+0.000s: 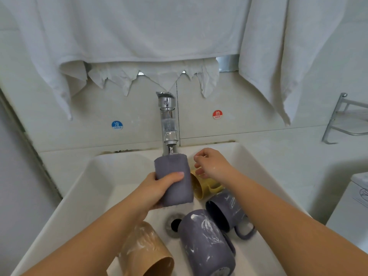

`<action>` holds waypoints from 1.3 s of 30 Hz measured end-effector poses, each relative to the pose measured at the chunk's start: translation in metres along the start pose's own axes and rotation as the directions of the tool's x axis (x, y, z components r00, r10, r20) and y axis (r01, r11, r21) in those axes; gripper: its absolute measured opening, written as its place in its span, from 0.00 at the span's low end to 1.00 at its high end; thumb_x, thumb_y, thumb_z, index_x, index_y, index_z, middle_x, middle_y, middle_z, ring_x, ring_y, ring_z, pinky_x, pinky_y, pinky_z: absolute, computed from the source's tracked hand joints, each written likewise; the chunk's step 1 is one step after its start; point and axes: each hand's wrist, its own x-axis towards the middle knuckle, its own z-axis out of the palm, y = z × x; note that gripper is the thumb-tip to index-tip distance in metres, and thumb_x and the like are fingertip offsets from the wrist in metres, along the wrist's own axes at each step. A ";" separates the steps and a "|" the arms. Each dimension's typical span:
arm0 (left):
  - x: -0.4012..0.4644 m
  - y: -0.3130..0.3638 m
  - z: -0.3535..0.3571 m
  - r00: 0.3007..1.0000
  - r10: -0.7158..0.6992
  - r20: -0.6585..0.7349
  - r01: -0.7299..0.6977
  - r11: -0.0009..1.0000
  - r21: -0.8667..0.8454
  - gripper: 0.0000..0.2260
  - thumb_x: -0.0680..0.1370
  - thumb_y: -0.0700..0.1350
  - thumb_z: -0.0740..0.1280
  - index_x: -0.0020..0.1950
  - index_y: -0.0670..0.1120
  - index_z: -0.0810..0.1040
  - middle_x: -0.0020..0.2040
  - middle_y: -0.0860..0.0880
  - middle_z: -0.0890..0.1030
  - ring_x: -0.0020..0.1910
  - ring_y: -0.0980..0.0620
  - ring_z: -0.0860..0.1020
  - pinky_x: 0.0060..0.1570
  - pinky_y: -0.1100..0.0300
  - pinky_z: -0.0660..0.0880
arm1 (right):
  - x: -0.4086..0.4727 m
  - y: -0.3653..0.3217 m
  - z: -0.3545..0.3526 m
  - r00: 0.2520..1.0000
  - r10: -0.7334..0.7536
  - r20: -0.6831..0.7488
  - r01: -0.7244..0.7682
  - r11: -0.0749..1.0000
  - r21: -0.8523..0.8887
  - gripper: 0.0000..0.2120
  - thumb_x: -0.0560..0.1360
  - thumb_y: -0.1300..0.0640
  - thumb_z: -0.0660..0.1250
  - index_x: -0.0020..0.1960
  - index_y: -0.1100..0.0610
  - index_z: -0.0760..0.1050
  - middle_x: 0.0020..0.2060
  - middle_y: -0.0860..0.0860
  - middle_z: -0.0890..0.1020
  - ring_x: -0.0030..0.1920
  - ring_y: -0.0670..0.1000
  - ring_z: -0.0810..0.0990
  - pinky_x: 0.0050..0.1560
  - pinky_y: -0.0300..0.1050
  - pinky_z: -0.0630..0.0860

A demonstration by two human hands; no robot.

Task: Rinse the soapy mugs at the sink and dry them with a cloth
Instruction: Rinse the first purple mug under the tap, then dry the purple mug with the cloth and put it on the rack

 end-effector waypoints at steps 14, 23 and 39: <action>-0.004 0.000 -0.050 0.940 0.337 0.057 -0.313 0.784 0.537 0.36 0.59 0.51 0.83 0.62 0.57 0.70 0.54 0.56 0.79 0.51 0.54 0.80 0.43 0.58 0.81 | 0.001 0.001 0.000 1.000 -0.002 -0.031 0.000 0.998 -0.065 0.04 0.81 0.54 0.60 0.54 0.51 0.72 0.47 0.51 0.79 0.46 0.51 0.81 0.56 0.49 0.80; 0.003 0.002 -0.070 0.775 0.517 0.363 -0.294 -0.213 0.932 0.40 0.58 0.52 0.77 0.68 0.55 0.68 0.58 0.53 0.78 0.55 0.46 0.76 0.53 0.51 0.71 | -0.002 0.001 0.003 0.999 -0.035 -0.009 0.034 0.992 -0.124 0.04 0.79 0.53 0.60 0.47 0.48 0.72 0.44 0.49 0.79 0.47 0.53 0.81 0.55 0.54 0.79; 0.003 0.034 -0.099 0.371 0.326 0.870 -0.151 -0.903 0.402 0.22 0.68 0.36 0.56 0.60 0.48 0.71 0.58 0.44 0.80 0.63 0.40 0.69 0.62 0.47 0.62 | -0.017 -0.004 0.009 0.991 -0.130 0.026 0.133 0.955 -0.265 0.05 0.80 0.54 0.59 0.55 0.50 0.71 0.44 0.47 0.77 0.45 0.50 0.79 0.39 0.40 0.72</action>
